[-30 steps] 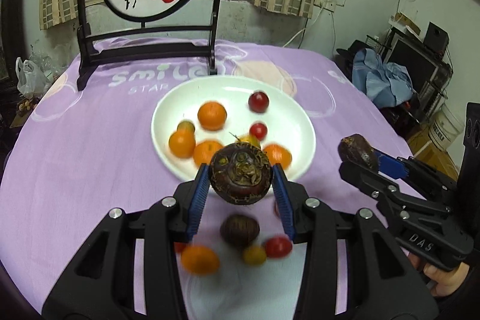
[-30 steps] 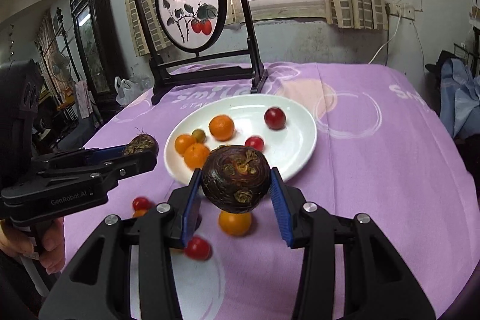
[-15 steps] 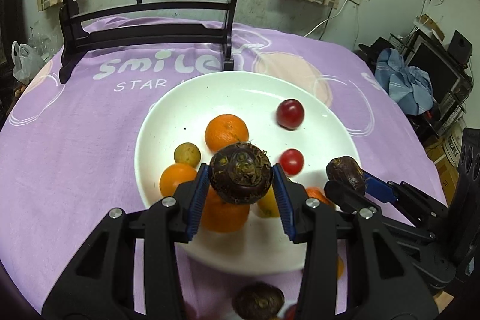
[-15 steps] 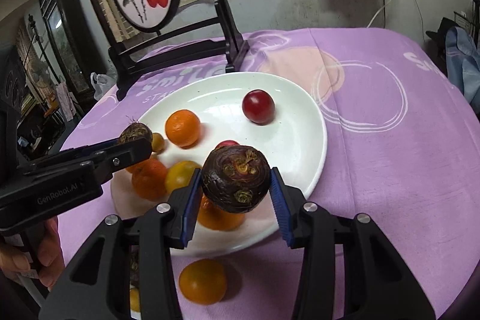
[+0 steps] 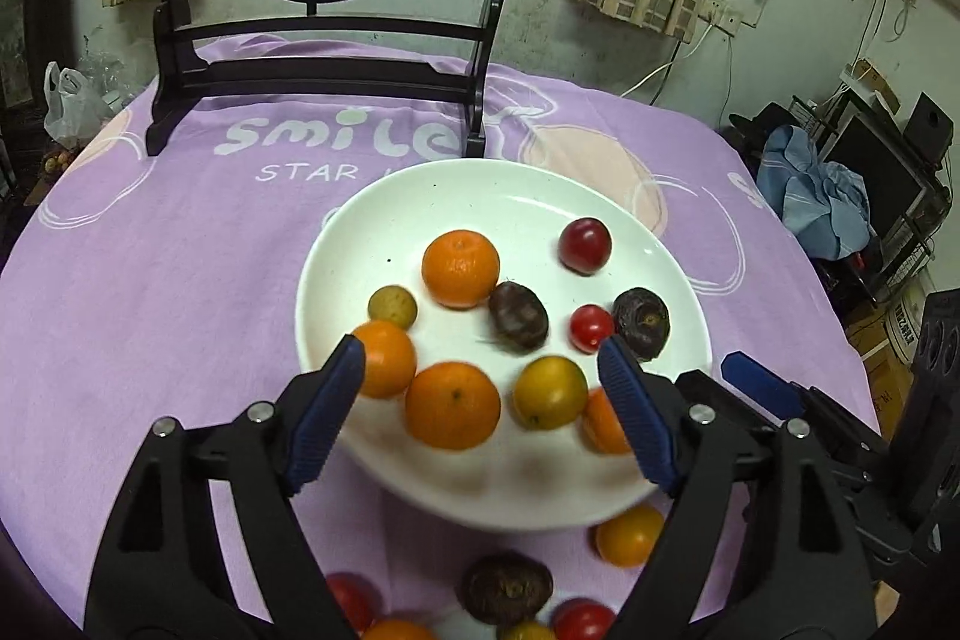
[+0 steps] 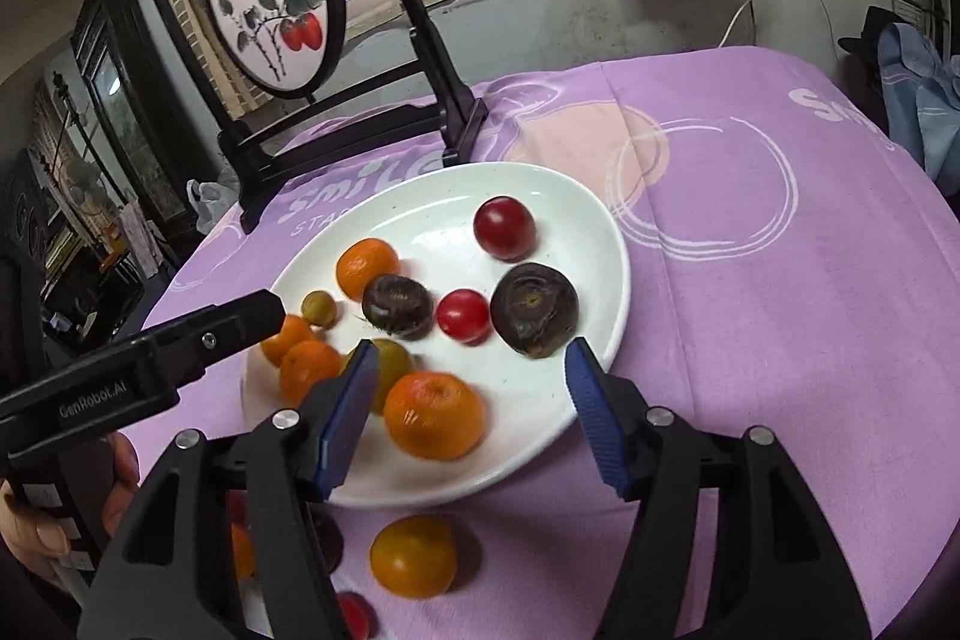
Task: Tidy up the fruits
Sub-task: 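Carry both dark brown fruits into the white plate and open both grippers, then grasp a red cherry tomato with the right gripper while the left gripper grasps an orange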
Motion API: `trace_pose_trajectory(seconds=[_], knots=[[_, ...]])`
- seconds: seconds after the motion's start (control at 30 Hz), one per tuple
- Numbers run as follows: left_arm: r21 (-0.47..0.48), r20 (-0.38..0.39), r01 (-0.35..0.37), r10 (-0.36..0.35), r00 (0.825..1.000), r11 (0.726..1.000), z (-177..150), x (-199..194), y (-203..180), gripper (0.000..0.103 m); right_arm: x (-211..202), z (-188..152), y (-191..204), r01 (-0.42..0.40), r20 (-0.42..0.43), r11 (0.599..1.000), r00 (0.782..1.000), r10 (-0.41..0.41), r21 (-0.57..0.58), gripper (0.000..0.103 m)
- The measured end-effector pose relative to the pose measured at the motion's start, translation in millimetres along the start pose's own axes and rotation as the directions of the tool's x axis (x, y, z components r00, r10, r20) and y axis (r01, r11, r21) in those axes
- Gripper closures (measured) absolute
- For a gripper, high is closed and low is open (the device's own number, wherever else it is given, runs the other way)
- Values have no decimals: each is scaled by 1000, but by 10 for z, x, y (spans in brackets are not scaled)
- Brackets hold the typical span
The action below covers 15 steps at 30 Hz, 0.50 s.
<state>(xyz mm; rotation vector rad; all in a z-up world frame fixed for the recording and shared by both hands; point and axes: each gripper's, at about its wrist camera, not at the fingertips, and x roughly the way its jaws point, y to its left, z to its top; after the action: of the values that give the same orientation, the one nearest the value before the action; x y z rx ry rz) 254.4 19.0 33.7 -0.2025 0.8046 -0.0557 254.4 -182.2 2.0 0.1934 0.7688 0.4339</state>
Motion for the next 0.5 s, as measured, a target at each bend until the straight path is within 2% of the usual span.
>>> trace_pose_trajectory(seconds=[0.27, 0.5], knots=[[4, 27, -5, 5, 1000, 1000, -244, -351, 83, 17, -252, -223, 121, 19, -19, 999, 1000, -20, -37, 37], [-17, 51, -22, 23, 998, 1000, -567, -627, 305, 13, -400, -520, 189, 20, -62, 997, 998, -25, -80, 37]])
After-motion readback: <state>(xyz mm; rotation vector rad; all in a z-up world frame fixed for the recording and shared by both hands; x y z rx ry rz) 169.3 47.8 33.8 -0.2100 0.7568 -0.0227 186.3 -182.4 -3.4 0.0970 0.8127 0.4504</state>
